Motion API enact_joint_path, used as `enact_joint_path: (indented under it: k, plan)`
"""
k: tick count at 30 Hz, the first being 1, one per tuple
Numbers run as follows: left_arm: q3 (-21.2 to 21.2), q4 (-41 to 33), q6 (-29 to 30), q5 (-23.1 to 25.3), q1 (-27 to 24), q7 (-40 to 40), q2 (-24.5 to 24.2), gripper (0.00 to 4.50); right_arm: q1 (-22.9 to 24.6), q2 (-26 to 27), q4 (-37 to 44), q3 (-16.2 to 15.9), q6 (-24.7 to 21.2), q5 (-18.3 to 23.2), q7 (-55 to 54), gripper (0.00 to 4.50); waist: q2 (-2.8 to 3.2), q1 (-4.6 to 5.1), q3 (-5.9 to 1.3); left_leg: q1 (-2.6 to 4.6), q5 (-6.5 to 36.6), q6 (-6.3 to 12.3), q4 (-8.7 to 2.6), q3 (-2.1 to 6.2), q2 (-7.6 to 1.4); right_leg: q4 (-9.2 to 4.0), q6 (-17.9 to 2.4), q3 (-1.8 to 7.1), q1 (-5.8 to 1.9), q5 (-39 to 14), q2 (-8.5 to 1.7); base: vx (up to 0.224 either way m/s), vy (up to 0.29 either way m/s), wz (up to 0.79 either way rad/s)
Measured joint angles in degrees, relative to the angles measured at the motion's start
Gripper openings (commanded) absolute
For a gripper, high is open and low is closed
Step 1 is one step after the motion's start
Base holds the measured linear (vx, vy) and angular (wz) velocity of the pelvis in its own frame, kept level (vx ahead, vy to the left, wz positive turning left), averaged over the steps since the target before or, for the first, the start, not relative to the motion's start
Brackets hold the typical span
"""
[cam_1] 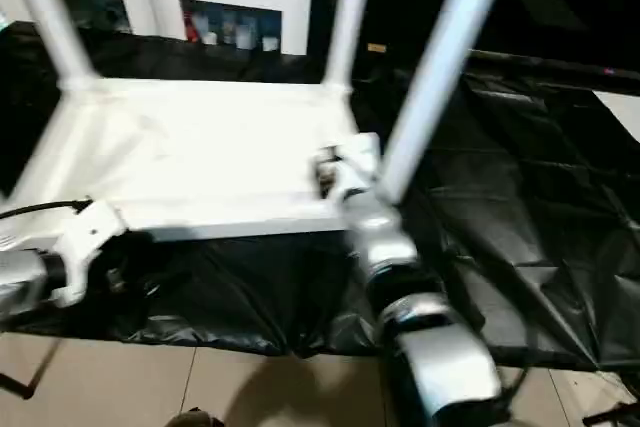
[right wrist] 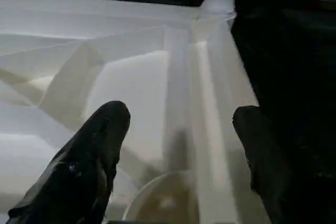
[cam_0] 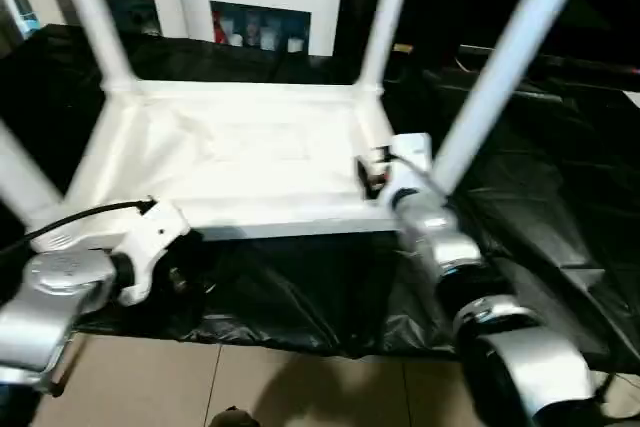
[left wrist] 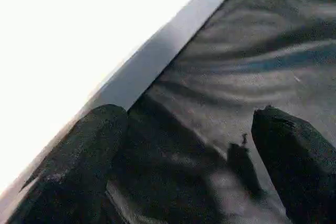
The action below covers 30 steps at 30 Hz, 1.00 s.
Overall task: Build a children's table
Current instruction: Rotate leg to tighten
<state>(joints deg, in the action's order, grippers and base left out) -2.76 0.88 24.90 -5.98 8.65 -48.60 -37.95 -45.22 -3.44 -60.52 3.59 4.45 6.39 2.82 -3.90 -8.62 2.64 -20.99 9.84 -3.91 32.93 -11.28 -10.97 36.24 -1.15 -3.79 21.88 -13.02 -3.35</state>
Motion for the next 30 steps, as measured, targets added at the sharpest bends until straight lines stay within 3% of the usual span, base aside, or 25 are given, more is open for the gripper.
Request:
enact_joint_path:
  k: [5,10,14,18,22,27,30]
  plan:
    - [0.43,1.27,-2.83,0.65,-0.06,3.15,0.96,4.42,-0.08,-5.02,-1.63,2.11,1.15,-0.03,-1.45,3.61,0.02,0.48,0.01,-0.09,0.07,0.12,0.30,0.01,-0.03,0.04,0.06,0.01,0.00,0.04,-0.01,0.000,0.000,0.00]
    - [8.11,0.05,-10.16,-4.13,-5.57,5.44,6.59,4.42,0.20,-9.87,-2.52,2.82,1.90,0.11,2.52,3.61,0.30,0.94,0.16,-0.10,0.11,0.18,0.37,-0.02,-0.11,0.04,0.05,-0.01,0.01,0.06,0.03,0.000,0.000,0.00]
    - [12.12,-2.48,-14.28,-8.19,-8.33,5.36,8.98,4.42,1.90,-9.16,0.69,2.55,1.89,0.59,9.42,3.61,0.36,2.02,0.19,-0.09,0.11,0.18,0.36,-0.01,-0.17,0.11,0.02,-0.03,0.05,0.04,0.07,0.000,0.000,0.00]
    - [18.39,-2.88,-23.15,-10.02,-13.11,9.64,11.83,4.42,9.47,-8.57,11.32,-1.97,1.14,0.78,18.41,3.61,0.41,2.47,0.20,-0.09,0.17,0.29,0.37,-0.01,-0.18,0.00,0.02,-0.03,0.01,0.04,0.08,0.000,0.000,0.00]
    - [22.69,-2.16,-28.65,-10.22,-14.41,13.35,14.82,4.42,15.72,-8.78,19.51,-6.55,-1.53,0.97,22.93,3.61,0.58,2.00,0.31,-0.06,0.21,0.36,0.41,-0.02,-0.16,-0.07,0.02,0.01,-0.07,0.05,0.07,0.000,0.000,0.00]
    - [24.26,-2.21,-33.69,-10.16,-15.21,16.54,18.83,4.42,21.61,-9.92,30.43,-10.87,-5.16,1.88,28.33,3.61,0.65,1.84,0.34,-0.04,0.22,0.37,0.48,0.00,-0.17,-0.06,0.04,0.02,-0.13,0.06,0.07,0.000,0.000,0.00]
    - [24.24,-1.46,-35.79,-9.78,-15.07,18.46,19.97,4.42,24.74,-11.40,35.55,-10.96,-7.89,1.99,29.99,3.61,0.63,1.86,0.33,-0.04,0.22,0.37,0.49,0.01,-0.17,-0.06,0.05,0.02,-0.14,0.07,0.07,0.000,0.000,0.00]
